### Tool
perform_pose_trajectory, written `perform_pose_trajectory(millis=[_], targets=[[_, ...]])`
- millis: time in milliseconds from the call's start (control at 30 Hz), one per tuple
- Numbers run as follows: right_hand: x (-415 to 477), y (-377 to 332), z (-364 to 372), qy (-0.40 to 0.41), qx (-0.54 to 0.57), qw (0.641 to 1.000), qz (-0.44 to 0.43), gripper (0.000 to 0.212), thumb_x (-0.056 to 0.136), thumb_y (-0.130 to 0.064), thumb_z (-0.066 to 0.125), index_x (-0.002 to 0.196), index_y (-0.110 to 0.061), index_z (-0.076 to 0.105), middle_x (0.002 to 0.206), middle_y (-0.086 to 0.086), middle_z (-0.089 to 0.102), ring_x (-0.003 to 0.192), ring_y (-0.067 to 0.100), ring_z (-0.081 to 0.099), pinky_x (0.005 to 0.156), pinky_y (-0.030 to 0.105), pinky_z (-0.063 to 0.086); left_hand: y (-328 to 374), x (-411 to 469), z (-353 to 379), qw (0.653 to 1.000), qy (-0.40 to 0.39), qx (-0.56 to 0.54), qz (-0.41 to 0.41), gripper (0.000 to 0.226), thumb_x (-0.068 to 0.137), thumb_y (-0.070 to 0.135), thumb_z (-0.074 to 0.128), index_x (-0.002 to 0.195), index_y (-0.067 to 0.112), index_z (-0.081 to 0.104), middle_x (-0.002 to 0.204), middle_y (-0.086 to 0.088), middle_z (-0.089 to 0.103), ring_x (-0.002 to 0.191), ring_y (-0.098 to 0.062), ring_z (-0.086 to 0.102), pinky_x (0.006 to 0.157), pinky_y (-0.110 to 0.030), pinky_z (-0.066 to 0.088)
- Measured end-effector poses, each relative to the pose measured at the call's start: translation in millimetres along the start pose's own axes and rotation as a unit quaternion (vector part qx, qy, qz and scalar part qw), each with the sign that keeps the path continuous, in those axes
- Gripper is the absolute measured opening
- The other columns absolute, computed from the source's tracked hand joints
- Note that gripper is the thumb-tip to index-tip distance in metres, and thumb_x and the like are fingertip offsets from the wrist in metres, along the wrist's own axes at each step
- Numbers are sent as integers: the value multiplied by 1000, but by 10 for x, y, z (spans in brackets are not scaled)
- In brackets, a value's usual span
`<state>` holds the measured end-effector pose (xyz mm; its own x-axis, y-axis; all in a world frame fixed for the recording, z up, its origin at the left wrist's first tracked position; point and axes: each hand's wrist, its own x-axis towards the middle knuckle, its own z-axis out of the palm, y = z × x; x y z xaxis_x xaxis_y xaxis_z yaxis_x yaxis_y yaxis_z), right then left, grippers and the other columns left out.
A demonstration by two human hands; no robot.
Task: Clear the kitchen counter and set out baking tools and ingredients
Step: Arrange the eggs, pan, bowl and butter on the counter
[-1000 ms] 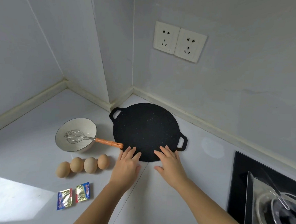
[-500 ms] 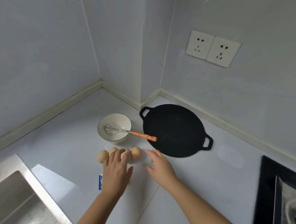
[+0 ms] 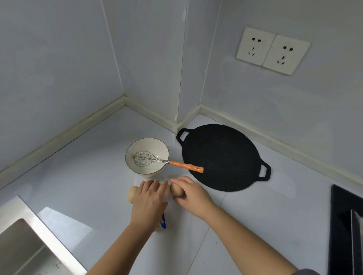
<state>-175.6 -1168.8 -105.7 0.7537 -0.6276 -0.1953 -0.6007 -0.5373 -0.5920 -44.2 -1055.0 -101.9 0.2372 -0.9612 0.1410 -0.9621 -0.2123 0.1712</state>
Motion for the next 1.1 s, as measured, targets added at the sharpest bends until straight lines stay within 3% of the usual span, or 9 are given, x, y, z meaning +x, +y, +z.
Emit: perform_pose_trajectory(millis=[233,367,467,633,767,833,967,1100], targets=[[34,17,60,22,44,999,7,50,84,-22,67,131,-27,51,132,-5,49,115,19,53,95,38,49,-69,75,13,999,-16,-31,15,54,51,20,89,100,17,65,83,-2,66,78,-27,60,74,-37,52],[-52,38,68,42,61,997,17,48,83,-24,70,127,-27,52,129,-6,49,111,18,54,93,35,50,-7,55,-65,999,-7,-48,22,47,49,18,89,91,17,68,77,0,66,71,-25,60,59,-31,48],[-262,112,19,54,75,995,32,51,83,-23,70,130,-27,52,130,-7,47,113,14,52,95,31,48,144,20,-97,996,-15,-83,42,47,53,16,88,95,17,66,82,-2,66,70,-24,60,58,-32,48],[-777,454,-272,75,107,989,73,55,84,-15,68,135,-24,49,131,-7,45,114,11,52,96,22,46,711,100,-103,981,-83,-169,45,45,70,17,78,112,20,61,105,-4,62,76,-24,64,53,-28,45],[-1237,905,-641,90,100,985,107,56,86,-13,66,137,-24,47,133,-7,46,116,9,52,99,25,46,1392,297,-10,976,-111,-177,70,47,84,25,69,128,24,53,128,1,52,91,-19,64,72,-21,48],[-1446,1138,-799,94,91,983,127,55,85,-12,65,136,-22,48,132,-5,47,112,10,53,97,26,46,1718,376,66,972,-122,-180,93,48,86,25,67,130,26,50,129,3,48,93,-17,62,74,-19,49],[-1743,1547,-1099,116,52,975,184,50,85,-14,65,133,-22,51,128,-3,49,105,13,54,92,22,45,2331,568,268,964,-141,-178,136,48,86,16,62,131,24,49,126,0,48,95,-20,60,71,-27,50],[-1894,1947,-1445,138,16,965,222,50,84,-17,65,131,-22,51,127,-1,50,104,20,57,90,32,48,2902,875,427,960,-145,-176,164,50,86,15,60,133,23,46,124,-1,47,98,-22,58,73,-30,49]])
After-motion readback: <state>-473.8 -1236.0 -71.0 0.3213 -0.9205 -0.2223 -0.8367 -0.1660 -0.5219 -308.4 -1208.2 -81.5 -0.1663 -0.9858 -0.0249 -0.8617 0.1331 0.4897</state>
